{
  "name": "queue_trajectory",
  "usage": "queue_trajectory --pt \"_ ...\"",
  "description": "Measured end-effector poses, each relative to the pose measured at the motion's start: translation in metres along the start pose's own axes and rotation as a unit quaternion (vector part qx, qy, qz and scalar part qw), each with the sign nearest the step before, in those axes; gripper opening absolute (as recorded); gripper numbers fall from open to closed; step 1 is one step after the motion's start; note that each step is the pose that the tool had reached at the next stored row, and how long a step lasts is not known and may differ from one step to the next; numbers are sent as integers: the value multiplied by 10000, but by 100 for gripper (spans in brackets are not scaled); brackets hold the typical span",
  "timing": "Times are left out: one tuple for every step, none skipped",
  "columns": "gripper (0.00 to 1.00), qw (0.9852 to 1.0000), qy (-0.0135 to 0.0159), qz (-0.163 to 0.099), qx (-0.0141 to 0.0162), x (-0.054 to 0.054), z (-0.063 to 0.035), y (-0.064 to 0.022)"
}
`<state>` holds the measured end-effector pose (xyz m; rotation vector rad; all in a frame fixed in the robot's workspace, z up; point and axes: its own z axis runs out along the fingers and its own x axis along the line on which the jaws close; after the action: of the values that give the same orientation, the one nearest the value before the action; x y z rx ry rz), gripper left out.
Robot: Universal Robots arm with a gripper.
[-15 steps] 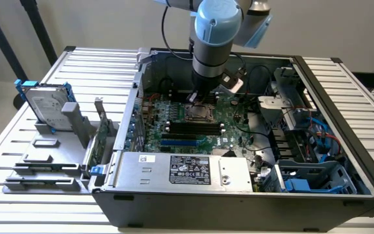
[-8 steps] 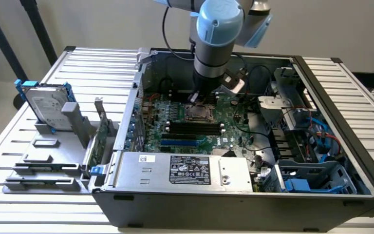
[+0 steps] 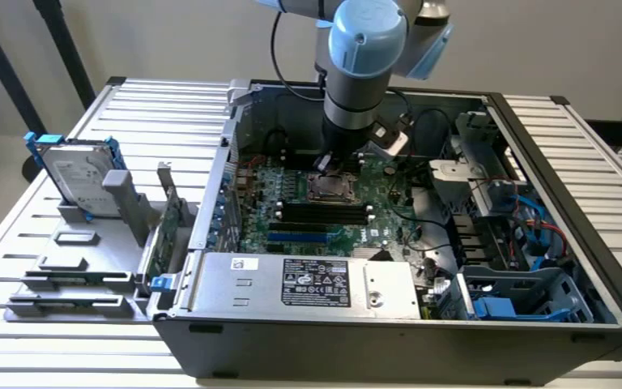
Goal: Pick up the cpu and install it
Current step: 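Install the first cpu locking lever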
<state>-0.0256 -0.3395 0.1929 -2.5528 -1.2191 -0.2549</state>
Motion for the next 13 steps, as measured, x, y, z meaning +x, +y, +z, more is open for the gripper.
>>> queue_trajectory --pt "11 10000 -4 2 7 3 -5 -1" --pt "11 10000 -8 5 13 6 -17 -3" --pt "11 10000 -14 7 18 10 -35 -5" --pt "11 10000 -19 10 23 12 -54 -7" --pt "11 10000 -24 13 28 13 -74 -7" --pt "11 10000 -28 15 33 11 -96 -5" --pt "11 10000 -30 17 37 3 -118 3" --pt "11 10000 -33 19 41 -8 -138 12" --pt "11 10000 -36 20 45 -24 -158 25" --pt "11 10000 -39 22 48 -43 -174 39" --pt "11 10000 -41 23 50 -62 -189 52" --pt "11 10000 -43 24 52 -81 -204 65" --pt "11 10000 -45 25 55 -100 -221 76"
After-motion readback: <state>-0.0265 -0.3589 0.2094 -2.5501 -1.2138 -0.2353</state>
